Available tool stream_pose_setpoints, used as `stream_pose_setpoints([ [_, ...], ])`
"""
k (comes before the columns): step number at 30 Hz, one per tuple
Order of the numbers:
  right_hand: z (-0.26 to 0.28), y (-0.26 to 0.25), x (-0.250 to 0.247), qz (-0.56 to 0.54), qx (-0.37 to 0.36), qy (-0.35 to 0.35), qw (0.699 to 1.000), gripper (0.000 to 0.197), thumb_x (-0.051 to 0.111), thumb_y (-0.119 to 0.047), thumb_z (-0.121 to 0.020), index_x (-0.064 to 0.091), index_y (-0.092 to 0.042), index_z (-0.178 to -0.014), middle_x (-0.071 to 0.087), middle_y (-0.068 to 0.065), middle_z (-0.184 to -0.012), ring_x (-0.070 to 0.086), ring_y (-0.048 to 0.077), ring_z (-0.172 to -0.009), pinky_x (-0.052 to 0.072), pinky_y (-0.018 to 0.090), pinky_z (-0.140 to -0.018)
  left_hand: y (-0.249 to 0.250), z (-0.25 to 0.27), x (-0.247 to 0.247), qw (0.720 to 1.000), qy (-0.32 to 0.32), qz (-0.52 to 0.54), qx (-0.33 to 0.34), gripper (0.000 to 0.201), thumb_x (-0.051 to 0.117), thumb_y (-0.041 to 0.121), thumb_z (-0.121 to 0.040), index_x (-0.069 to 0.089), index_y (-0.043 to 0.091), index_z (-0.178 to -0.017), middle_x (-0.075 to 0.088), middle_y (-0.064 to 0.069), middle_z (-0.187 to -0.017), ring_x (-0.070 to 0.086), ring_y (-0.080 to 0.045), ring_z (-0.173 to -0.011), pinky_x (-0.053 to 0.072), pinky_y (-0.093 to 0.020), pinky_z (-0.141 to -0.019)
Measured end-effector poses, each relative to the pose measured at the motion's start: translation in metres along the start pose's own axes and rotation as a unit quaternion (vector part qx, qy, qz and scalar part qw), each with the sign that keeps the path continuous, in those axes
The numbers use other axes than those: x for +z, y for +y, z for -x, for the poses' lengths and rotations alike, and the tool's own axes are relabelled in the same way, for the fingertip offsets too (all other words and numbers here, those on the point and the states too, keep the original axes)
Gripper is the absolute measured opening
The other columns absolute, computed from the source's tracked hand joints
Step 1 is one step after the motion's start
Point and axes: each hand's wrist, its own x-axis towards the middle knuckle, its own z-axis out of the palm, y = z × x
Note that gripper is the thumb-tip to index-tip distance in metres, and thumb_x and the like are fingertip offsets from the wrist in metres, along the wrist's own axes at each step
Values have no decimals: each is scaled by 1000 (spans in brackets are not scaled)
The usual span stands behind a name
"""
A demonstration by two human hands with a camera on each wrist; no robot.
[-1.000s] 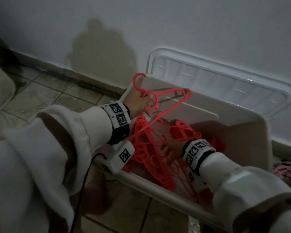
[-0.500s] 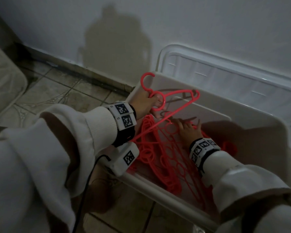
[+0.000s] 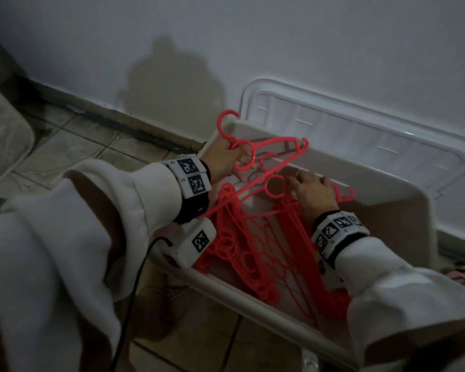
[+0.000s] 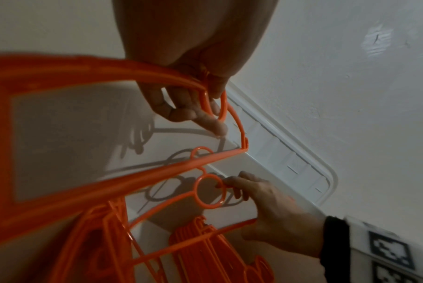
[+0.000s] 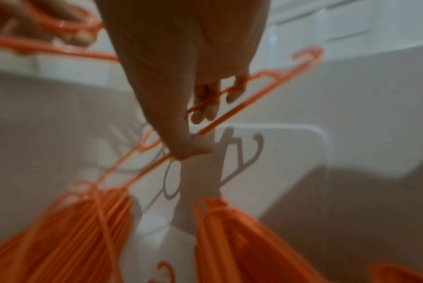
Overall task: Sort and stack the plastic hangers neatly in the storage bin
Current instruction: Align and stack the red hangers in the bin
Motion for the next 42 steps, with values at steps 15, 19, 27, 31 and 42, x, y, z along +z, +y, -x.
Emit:
stream_pose_setpoints([
  [15,99,60,-46,12,63,-16,998,58,64,-32,-81,40,-27,-134,42,-2,-134,33,18,-130,9,42,-114,13,10,7,996,-19,-80,29,20,42,10,-97,59,1,-93,64,-19,-100,51,-5,-34,31,-11,-30],
  [19,102,47,-46,-84,-7,117,990,80,82,-9,-53,53,-18,-128,55,10,-123,51,32,-118,21,56,-107,17,20,18,997,-24,-74,-14,25,47,6,-91,50,11,-67,52,-6,-68,37,-6,-27,22,-12,-29],
  [27,80,24,-56,-88,-89,193,973,96,80,-5,-43,49,-22,-132,54,13,-130,57,32,-111,43,45,-89,21,40,27,989,-140,-37,3,26,41,-2,-79,43,12,-58,39,-4,-56,30,-11,-47,26,-21,-48],
  [31,66,11,-51,-108,-118,190,969,100,82,-9,-49,38,-22,-138,55,13,-128,55,33,-113,43,45,-93,19,36,26,982,-145,-110,46,8,60,10,-86,59,17,-81,57,1,-70,50,-8,-57,40,-15,-49],
  [42,44,1,-28,-184,-59,253,948,52,63,-4,-70,50,1,-120,53,21,-116,54,36,-103,48,40,-85,-9,6,-5,987,-82,-133,26,27,56,9,-91,53,12,-64,54,7,-40,51,-2,-31,34,-10,-33],
])
